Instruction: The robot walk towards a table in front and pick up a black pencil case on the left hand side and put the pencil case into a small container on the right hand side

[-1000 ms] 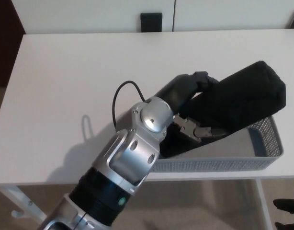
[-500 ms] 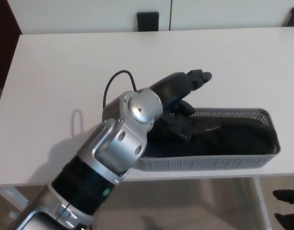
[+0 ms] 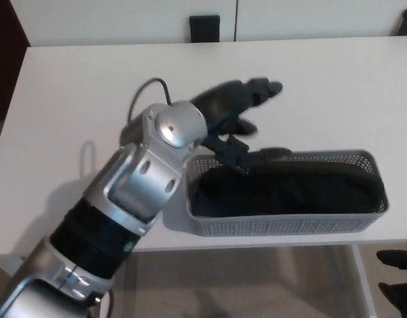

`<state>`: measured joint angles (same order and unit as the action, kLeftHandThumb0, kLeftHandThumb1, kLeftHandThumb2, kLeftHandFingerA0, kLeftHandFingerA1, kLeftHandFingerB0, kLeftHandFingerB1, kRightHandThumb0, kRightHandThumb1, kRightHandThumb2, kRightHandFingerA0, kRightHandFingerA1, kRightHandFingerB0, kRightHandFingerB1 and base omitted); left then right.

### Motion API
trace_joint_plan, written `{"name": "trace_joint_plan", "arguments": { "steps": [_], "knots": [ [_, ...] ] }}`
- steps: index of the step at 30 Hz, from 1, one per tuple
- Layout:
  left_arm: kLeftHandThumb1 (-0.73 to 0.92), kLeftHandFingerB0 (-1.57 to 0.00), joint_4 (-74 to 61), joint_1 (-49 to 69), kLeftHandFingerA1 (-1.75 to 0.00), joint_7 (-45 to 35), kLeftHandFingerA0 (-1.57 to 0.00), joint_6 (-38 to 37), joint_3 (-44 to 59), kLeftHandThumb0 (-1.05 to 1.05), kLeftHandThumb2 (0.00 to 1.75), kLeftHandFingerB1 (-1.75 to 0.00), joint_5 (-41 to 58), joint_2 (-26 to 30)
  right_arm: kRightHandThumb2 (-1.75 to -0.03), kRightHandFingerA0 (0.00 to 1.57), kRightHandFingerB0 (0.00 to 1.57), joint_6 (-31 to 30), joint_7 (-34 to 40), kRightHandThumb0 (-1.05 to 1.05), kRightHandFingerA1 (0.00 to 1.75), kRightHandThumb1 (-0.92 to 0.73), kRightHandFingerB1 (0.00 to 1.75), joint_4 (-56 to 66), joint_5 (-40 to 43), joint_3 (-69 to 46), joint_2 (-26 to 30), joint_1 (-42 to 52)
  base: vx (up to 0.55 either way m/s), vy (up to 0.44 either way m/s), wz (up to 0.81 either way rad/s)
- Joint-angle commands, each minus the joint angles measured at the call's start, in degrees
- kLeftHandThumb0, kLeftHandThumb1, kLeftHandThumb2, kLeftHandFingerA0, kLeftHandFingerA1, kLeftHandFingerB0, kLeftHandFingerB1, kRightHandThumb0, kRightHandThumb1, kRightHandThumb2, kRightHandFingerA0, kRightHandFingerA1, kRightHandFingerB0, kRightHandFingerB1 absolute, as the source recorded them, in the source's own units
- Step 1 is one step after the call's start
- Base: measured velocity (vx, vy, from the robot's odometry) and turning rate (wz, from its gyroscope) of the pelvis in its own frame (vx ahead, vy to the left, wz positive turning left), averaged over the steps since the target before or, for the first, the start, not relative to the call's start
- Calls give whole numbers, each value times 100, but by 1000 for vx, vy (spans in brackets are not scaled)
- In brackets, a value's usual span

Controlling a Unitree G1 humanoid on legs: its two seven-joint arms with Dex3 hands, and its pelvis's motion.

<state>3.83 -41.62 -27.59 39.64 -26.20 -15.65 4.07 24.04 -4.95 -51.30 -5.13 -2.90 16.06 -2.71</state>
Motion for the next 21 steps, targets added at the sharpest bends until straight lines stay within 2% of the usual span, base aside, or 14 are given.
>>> {"name": "trace_joint_plan", "arguments": {
  "steps": [1, 2, 7, 8, 13, 17, 18, 21],
  "knots": [
    [50, 0, -1241, -411, 0, -154, 0, -154, 438, -89, 86, 0, -69, 610, -58, 75, 60, -102, -28, -40, 57, -59, 42, -54, -3, 8, 55, 26, 0, 0, 0],
    [61, 0, -1488, -568, 0, -219, 0, -86, 579, -87, 58, 0, 1, 684, -58, 75, 60, -109, -28, -39, 56, -58, 42, -56, 1, 4, 61, 47, 0, 0, 0],
    [62, 0, -1776, -762, 0, -285, 0, 59, 665, -90, 58, 0, 99, 829, -58, 75, 60, -114, -31, -38, 57, -59, 42, -67, 2, -2, 85, 64, 0, 0, 0],
    [51, 0, -2495, -1455, 0, -644, 0, 247, 1301, -88, 89, 0, 377, 1257, -58, 72, 62, -100, -23, -38, 56, -58, 43, -96, -4, 9, 60, 134, 0, 0, 0],
    [51, 0, -3099, -1744, 0, -928, 0, 558, 1885, -86, 87, 0, 792, 1700, -58, 69, 64, 7, -51, -41, 55, -59, 44, -95, 18, 12, 27, 277, 0, 0, 0],
    [51, 0, -3491, -1763, -3, -1177, 0, 826, 2266, -85, 87, 0, 1104, 2122, -58, 73, 63, 58, -3, -43, 56, -59, 42, -162, -42, 54, 31, 299, 0, 0, 0],
    [50, 0, -3825, -1526, -4, -1279, 0, 912, 2493, -85, 87, 0, 1239, 2315, -58, 77, 65, 30, -10, -43, 58, -58, 42, -158, -22, 44, 28, 320, 0, 0, 0],
    [50, 0, -4390, -879, -3, -1415, 0, 819, 2945, -84, 87, -1, 1555, 2553, -58, 76, 65, -43, -64, -42, 57, -58, 42, -79, 80, -6, -22, 385, 0, 0, 0]
  ]
}}
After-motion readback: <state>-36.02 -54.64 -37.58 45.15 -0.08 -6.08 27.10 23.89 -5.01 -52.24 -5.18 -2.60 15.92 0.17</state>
